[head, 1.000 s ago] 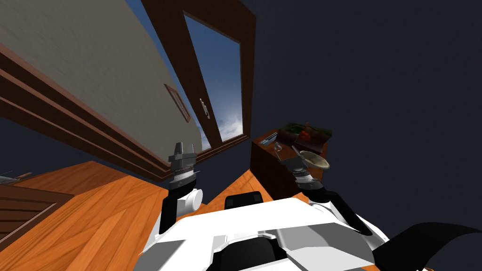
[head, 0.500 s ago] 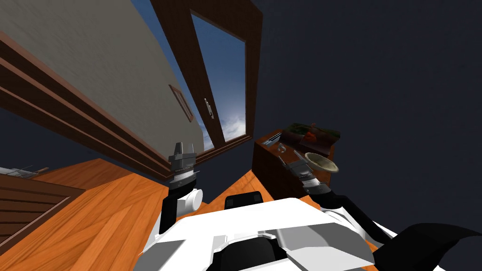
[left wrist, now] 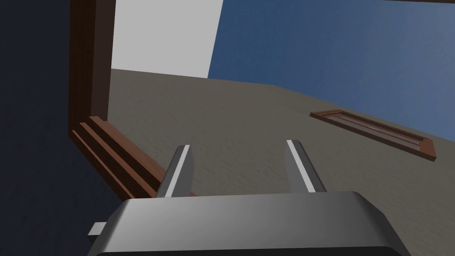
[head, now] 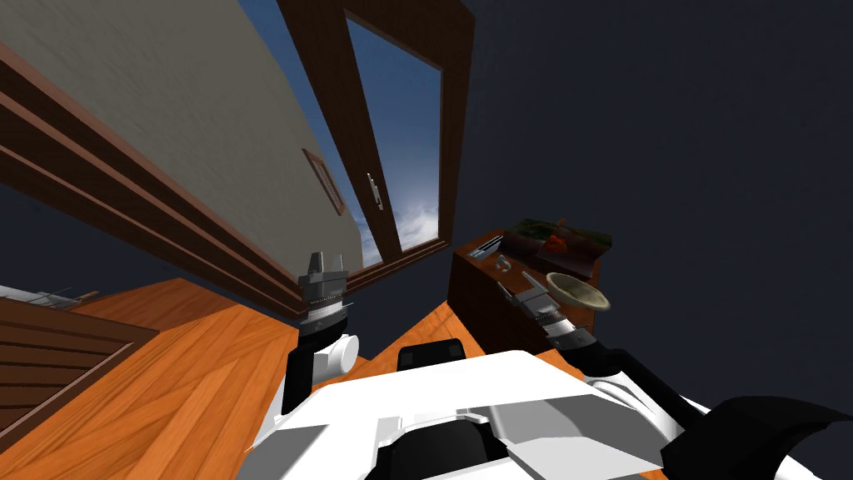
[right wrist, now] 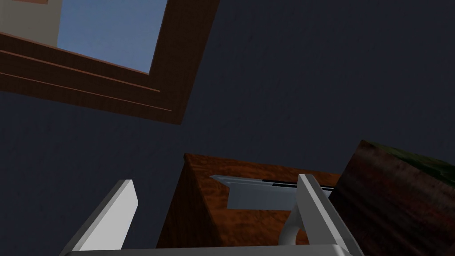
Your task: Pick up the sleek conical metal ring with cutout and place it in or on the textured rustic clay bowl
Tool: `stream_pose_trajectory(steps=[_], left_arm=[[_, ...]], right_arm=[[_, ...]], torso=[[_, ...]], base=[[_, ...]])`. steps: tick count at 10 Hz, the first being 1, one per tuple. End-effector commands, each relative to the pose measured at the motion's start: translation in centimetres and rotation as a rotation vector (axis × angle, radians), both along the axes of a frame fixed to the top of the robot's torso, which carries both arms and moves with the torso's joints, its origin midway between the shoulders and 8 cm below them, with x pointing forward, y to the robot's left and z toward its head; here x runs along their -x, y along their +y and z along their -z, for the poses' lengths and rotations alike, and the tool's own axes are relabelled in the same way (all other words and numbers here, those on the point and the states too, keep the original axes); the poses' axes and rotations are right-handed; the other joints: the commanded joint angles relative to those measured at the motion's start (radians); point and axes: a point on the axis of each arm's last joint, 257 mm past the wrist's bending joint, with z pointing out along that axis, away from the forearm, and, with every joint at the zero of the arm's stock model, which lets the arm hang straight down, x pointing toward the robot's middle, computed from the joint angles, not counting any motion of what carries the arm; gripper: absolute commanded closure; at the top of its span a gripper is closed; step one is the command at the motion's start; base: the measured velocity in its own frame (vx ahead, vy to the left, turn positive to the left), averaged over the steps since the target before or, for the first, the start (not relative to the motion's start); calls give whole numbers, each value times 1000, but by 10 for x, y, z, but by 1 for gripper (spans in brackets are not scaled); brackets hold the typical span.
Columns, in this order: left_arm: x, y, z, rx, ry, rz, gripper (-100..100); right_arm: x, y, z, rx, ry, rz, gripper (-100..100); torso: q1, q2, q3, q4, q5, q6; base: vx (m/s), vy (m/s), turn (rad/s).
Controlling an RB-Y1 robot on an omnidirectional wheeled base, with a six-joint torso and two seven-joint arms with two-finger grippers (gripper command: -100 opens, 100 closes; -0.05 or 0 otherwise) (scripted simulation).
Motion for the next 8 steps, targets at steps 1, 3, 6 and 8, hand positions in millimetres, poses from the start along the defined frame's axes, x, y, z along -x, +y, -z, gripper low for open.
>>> stream_pose_trajectory(steps=[1, 3, 6, 8], left_arm=[[0, 0, 0, 0, 0, 0, 0], [0, 0, 0, 0, 0, 0, 0], [0, 0, 0, 0, 0, 0, 0], [0, 0, 0, 0, 0, 0, 0]], right_arm=[[13, -18, 19, -46, 72, 25, -100], [9, -21, 19, -63, 101, 3, -100], [20, -43, 37, -118, 195, 19, -100], [35, -69, 53, -170, 266, 78, -100]], torso=[[0, 0, 0, 0, 0, 0], [2, -1, -1, 0, 0, 0], [1, -1, 0, 0, 0, 0], [1, -1, 0, 0, 0, 0]], base=[[18, 27, 111], [18, 25, 25], [14, 25, 52], [18, 25, 89]])
